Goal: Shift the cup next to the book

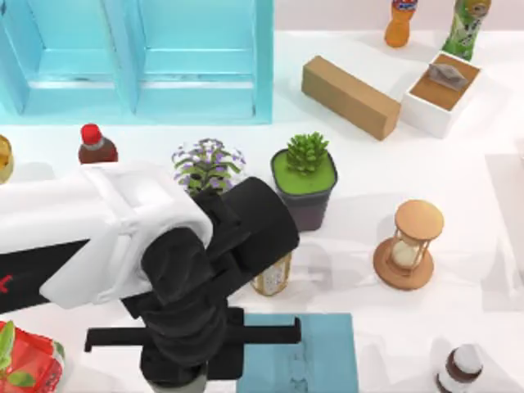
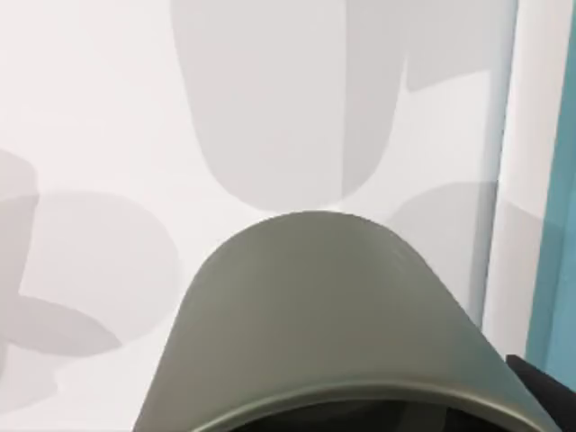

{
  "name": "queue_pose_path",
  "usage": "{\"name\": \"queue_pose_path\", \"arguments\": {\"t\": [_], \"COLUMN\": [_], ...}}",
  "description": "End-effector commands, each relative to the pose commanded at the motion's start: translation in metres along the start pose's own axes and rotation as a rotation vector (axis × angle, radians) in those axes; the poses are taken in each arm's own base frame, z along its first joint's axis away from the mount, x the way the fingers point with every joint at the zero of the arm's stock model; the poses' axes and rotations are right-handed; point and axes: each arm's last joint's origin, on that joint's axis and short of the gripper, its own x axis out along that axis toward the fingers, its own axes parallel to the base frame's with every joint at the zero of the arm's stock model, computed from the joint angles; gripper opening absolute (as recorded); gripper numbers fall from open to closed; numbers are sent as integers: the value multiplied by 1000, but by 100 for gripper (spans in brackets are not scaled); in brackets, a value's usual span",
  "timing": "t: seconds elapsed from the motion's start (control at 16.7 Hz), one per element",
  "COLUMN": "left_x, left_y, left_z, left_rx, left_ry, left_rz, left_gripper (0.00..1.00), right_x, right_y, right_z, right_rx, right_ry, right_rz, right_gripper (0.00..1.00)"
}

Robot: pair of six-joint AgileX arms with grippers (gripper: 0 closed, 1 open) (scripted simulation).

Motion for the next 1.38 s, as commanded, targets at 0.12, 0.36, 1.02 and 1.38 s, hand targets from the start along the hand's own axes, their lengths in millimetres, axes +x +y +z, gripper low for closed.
{"name": "queue_pose_path", "arguments": {"t": [0.12,0.36,1.02,1.38], "left_x": [1,1,1,1], "left_y": [0,0,0,0], "left_z": [0,0,0,0], "left_rx": [0,0,0,0], "left_ry": [0,0,0,0], "left_rz": [1,1,1,1], "left_gripper": [0,15,98,100], "right_x": [0,0,0,0], "right_y": [0,0,0,0], "right_z": [0,0,0,0], "right_rx": [0,0,0,0], "right_ry": [0,0,0,0], "right_rz": [0,0,0,0], "right_gripper": [100,100,100,100]}}
